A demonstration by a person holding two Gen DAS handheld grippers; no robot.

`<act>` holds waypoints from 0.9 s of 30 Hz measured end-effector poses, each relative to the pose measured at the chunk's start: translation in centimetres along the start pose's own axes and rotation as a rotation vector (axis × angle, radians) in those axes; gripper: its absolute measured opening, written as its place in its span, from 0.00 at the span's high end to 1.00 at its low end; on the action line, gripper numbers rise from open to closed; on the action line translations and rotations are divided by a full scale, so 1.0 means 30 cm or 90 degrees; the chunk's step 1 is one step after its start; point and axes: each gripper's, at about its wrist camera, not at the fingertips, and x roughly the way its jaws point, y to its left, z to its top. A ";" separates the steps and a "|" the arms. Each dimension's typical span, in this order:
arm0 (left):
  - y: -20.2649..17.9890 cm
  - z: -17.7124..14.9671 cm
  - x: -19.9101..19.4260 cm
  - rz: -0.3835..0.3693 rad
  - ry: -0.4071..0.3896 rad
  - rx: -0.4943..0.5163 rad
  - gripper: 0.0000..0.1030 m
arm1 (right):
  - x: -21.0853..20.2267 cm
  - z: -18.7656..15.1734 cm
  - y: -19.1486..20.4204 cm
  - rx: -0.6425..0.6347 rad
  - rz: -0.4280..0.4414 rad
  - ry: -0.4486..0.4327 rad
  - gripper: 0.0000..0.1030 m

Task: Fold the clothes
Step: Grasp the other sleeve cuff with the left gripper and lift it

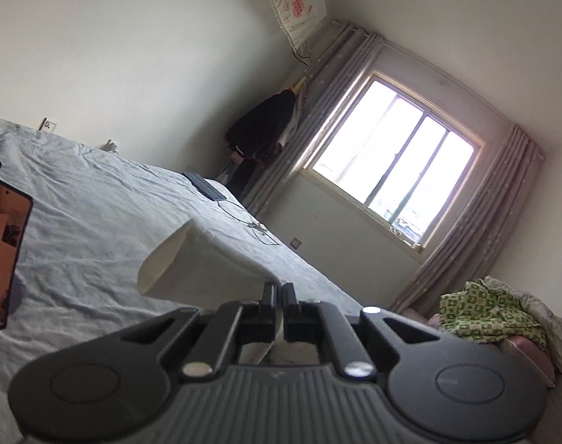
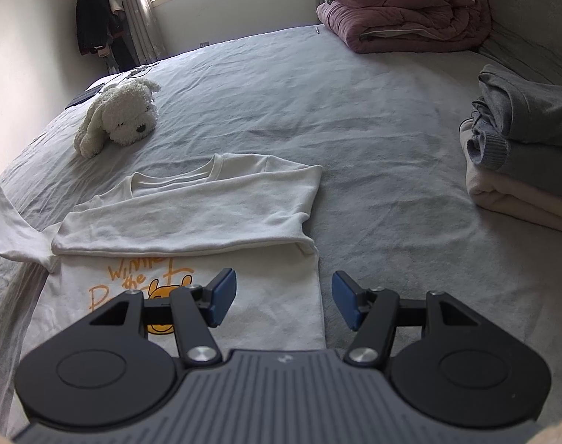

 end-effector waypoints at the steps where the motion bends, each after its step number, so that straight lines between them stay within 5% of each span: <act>1: -0.024 -0.013 0.011 -0.014 0.008 0.002 0.97 | -0.002 0.002 -0.003 0.002 0.000 -0.001 0.40; 17: -0.300 -0.374 0.113 -0.161 0.162 0.015 0.97 | -0.018 0.026 -0.057 0.048 0.007 -0.008 0.40; 27: -0.372 -0.659 0.146 -0.204 0.299 0.080 0.97 | -0.038 0.050 -0.120 0.093 0.010 -0.015 0.40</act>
